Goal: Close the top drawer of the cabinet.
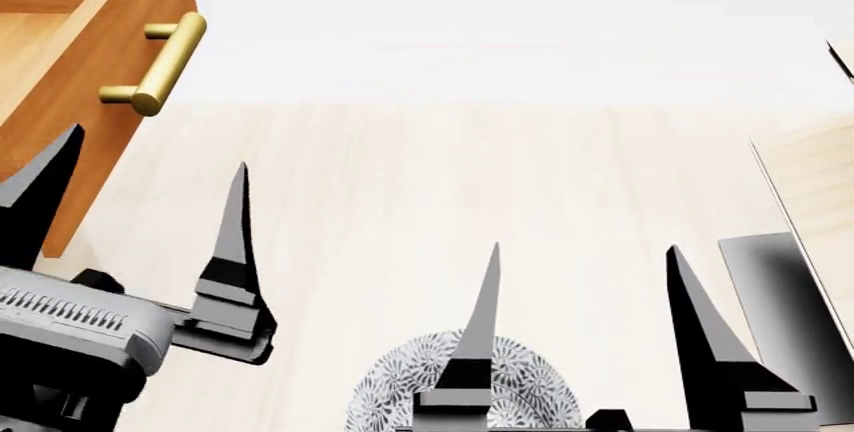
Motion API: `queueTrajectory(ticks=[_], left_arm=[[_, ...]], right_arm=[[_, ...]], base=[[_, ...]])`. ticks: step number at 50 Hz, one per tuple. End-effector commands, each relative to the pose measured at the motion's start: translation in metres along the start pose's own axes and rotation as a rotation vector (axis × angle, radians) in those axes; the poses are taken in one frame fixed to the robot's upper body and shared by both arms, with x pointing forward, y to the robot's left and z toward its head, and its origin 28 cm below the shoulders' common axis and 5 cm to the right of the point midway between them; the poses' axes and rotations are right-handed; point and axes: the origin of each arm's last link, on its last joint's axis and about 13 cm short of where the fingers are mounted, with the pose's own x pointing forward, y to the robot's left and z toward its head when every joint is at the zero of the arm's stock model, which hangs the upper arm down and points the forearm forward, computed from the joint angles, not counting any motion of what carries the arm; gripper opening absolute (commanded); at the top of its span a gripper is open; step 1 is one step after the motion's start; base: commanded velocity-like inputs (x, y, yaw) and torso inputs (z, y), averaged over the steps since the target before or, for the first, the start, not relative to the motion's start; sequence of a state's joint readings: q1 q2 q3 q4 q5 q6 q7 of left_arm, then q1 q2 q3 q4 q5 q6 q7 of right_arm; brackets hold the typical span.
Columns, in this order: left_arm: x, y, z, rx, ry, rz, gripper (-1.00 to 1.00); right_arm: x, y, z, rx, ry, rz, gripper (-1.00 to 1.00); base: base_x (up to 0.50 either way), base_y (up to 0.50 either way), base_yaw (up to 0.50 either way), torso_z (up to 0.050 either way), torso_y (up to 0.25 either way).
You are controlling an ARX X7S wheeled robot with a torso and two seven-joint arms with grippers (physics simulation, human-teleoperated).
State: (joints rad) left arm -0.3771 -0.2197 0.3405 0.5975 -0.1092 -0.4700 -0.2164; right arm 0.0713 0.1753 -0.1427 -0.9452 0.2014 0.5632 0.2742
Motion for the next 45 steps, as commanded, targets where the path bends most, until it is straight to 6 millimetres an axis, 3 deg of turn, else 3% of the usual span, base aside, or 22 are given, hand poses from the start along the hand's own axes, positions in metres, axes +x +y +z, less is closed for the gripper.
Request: queueTrajectory(ticks=[1,2,3,5,6,7,8,9,11,12,13,45], left_arm=[[0.049,-0.014,-0.004,0.094,0.000,-0.129,1.00],[0.061,-0.016,-0.007,0.100,0.010,-0.138,1.00],[0.093,-0.025,0.002,0.165,-0.067,-0.214,1.00],[0.103,-0.023,-0.028,0.214,0.052,-0.217,1.00],[0.129,-0.075,-0.002,0.109,-0.099,-0.311,1.00],[0.169,-0.043,0.022,0.222,-0.194,-0.215,1.00],[0.186,-0.052,0.030,0.213,-0.211,-0.253,1.00],[0.185,-0.056,0.002,0.211,-0.080,-0.288,1.00],[0.181,-0.029,-0.048,0.289,0.163,-0.206,1.00],[0.177,-0.006,-0.066,0.336,0.268,-0.126,1.00],[0.177,0.000,-0.070,0.351,0.293,-0.104,1.00],[0.178,0.037,-0.074,0.298,0.353,0.031,1.00]], right_arm=[[-0.001,0.001,0.009,0.008,-0.022,0.005,1.00],[-0.002,0.000,0.011,0.008,-0.028,0.001,1.00],[-0.004,-0.001,0.015,0.003,-0.038,-0.006,1.00],[-0.003,-0.002,0.017,0.003,-0.043,-0.007,1.00],[-0.002,-0.006,0.021,0.000,-0.065,-0.014,1.00],[-0.003,-0.006,0.022,0.002,-0.065,-0.013,1.00],[-0.003,-0.006,0.023,0.001,-0.065,-0.012,1.00],[-0.003,-0.006,0.024,0.002,-0.067,-0.010,1.00],[-0.003,-0.006,0.026,0.002,-0.071,-0.011,1.00],[-0.003,-0.006,0.026,0.002,-0.074,-0.008,1.00],[-0.003,-0.006,0.027,0.004,-0.078,-0.010,1.00],[-0.004,-0.003,0.030,-0.001,-0.079,0.001,1.00]], base=[[0.00,0.00,0.00,0.000,0.000],[0.00,0.00,0.00,0.000,0.000],[0.00,0.00,0.00,0.000,0.000],[0.00,0.00,0.00,0.000,0.000],[0.00,0.00,0.00,0.000,0.000],[0.00,0.00,0.00,0.000,0.000],[0.00,0.00,0.00,0.000,0.000],[0.00,0.00,0.00,0.000,0.000],[0.00,0.00,0.00,0.000,0.000],[0.00,0.00,0.00,0.000,0.000],[0.00,0.00,0.00,0.000,0.000],[0.00,0.00,0.00,0.000,0.000]])
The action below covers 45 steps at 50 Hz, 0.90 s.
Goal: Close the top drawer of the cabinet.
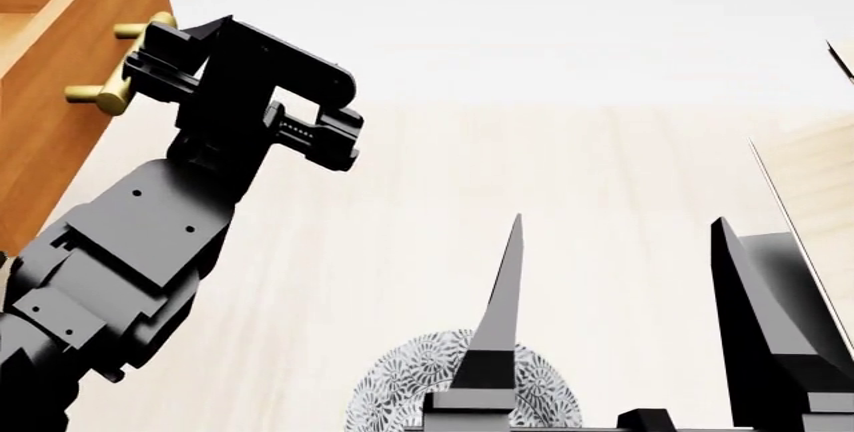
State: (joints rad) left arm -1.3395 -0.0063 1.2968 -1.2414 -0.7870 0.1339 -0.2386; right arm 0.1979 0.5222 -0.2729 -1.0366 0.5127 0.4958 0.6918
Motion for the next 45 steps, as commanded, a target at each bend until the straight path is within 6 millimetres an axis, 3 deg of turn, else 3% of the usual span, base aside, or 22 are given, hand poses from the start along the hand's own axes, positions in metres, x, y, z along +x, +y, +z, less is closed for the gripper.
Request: queueTrajectory(ticks=[1,45], left_arm=[[0.002,0.024,-0.003,0.009,0.022,0.090,1.00],[-0.013,0.085,-0.036,0.087,0.154,0.275,1.00]], right_arm=[[-0.001,0.001,0.002,-0.003,-0.001,0.003,1.00],[-0.003,0.001,0.006,-0.005,-0.003,0.013,1.00]], base=[[0.00,0.00,0.00,0.000,0.000],[0.00,0.00,0.00,0.000,0.000]])
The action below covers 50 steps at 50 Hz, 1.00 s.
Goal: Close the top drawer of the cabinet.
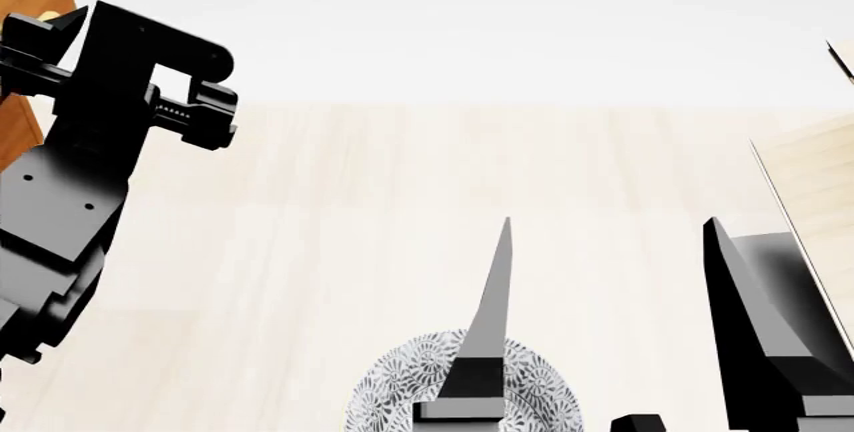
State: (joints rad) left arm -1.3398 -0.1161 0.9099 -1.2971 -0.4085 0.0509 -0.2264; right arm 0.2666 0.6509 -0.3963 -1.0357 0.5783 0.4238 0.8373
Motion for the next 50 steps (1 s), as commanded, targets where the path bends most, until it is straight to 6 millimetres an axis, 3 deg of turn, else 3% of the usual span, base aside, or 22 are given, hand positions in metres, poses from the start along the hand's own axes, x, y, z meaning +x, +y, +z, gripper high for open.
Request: queueTrajectory(ticks=[1,50], left_arm=[[-0.001,0.019,-0.015,0.021,0.052,0.072,1.00],[-0.015,0.083,-0.058,0.099,0.193,0.259,1.00]], right_arm=[[-0.001,-0.001,0.002,0.001,-0.003,-0.003,1.00],[-0.002,-0.001,0.005,0.005,-0.006,-0.001,1.00]], base=[[0.00,0.00,0.00,0.000,0.000],[0.00,0.00,0.00,0.000,0.000]])
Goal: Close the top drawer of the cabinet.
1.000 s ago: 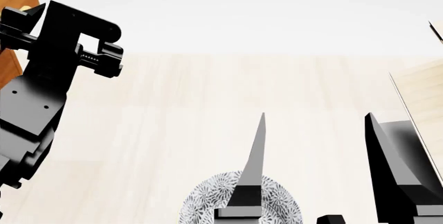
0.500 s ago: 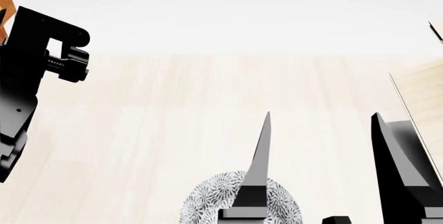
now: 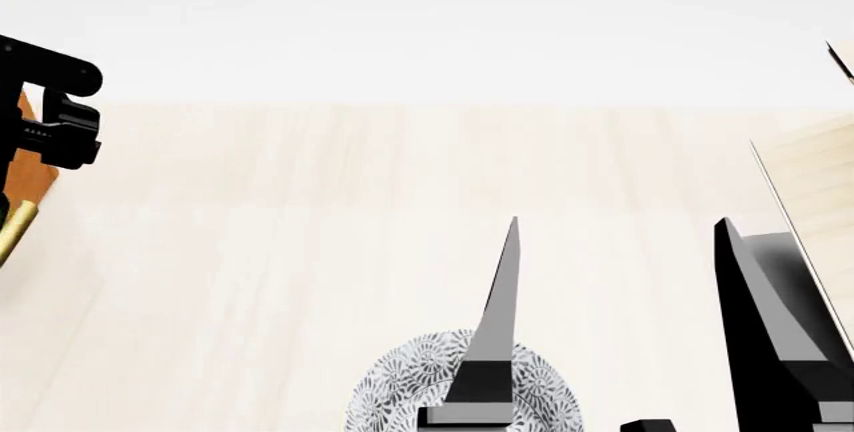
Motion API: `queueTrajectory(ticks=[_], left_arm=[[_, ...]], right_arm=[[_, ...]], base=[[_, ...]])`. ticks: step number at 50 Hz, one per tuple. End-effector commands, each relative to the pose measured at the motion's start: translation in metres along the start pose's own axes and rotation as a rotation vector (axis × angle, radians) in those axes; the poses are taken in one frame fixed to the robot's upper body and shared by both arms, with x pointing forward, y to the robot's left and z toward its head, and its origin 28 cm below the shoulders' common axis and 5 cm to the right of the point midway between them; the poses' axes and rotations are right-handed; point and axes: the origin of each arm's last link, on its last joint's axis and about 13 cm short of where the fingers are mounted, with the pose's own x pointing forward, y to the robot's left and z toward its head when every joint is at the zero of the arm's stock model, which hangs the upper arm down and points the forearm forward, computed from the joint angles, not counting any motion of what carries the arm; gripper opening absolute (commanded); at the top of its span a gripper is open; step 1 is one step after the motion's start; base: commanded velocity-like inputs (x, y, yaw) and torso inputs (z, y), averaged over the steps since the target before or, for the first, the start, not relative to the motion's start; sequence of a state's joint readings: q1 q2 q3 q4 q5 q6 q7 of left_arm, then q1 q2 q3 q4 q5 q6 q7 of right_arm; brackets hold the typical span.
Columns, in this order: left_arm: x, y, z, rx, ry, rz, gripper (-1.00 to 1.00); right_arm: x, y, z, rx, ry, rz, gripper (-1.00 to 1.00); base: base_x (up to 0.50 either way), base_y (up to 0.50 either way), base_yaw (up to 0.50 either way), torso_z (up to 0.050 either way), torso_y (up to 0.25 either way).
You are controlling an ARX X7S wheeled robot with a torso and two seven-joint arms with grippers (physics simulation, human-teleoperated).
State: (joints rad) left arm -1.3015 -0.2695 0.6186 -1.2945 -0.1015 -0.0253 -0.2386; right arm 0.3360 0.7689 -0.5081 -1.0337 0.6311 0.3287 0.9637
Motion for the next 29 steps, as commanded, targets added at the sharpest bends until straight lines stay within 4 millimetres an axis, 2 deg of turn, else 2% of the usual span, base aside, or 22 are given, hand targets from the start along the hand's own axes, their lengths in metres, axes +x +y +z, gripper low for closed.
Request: queueTrajectory(ticks=[1,17,29], left_arm=[[0.000,0.017,-0.016,0.007,0.052,0.062,1.00],[0.000,0.030,-0.022,0.033,0.073,0.098,1.00],[0.000,0.031,-0.025,0.041,0.077,0.100,1.00]], right_arm=[[0.000,0.000,0.000,0.000,0.000,0.002,1.00],[0.000,0.001,0.001,-0.001,-0.001,0.005,1.00],[0.000,0.001,0.002,-0.001,-0.002,0.006,1.00]], base=[[0.00,0.00,0.00,0.000,0.000],[0.00,0.00,0.00,0.000,0.000],[0.00,0.00,0.00,0.000,0.000]])
